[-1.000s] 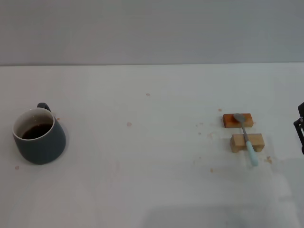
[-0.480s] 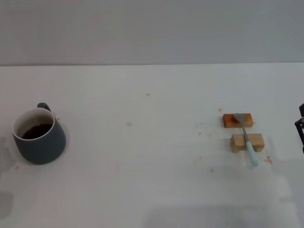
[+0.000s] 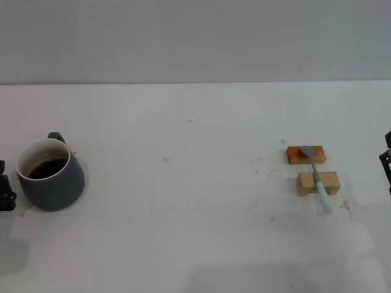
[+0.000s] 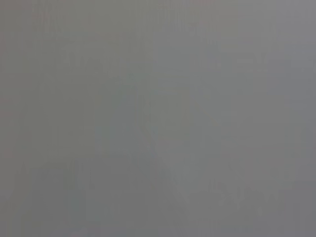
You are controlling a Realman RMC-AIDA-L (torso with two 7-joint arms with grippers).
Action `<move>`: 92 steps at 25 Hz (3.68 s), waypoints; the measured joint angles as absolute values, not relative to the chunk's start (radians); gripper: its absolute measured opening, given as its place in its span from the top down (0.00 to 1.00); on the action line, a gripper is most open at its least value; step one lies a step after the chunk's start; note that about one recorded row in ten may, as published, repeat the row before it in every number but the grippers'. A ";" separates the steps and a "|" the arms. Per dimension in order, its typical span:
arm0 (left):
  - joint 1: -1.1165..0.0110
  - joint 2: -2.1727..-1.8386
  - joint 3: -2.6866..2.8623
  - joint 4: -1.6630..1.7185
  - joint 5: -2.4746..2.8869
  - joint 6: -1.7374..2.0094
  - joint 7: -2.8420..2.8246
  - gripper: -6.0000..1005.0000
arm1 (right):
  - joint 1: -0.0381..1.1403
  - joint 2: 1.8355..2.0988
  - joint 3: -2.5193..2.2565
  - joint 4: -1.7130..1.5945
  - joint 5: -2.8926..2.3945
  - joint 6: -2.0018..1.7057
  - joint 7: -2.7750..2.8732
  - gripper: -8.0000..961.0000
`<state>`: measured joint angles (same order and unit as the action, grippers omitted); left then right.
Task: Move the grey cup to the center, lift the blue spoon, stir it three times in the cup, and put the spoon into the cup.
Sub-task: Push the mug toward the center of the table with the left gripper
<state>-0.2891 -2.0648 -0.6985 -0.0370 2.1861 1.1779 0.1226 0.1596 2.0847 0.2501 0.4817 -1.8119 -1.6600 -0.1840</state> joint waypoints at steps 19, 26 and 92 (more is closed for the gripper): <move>-0.317 -2.070 -0.589 -0.064 2.186 1.161 0.123 1.00 | 0.158 2.085 0.250 0.482 -1.813 -1.660 -0.184 0.22; -0.313 -2.070 -0.554 -0.080 2.186 1.159 0.156 1.00 | 0.154 2.085 0.250 0.484 -1.813 -1.660 -0.184 0.22; -0.391 -2.077 -0.405 -0.270 2.184 1.092 0.217 1.00 | 0.166 2.085 0.247 0.491 -1.815 -1.672 -0.184 0.22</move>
<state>-0.3907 -2.0771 -0.4049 -0.2699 2.1843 1.0920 0.2168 0.1657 2.0847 0.2470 0.4909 -1.8147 -1.6718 -0.1841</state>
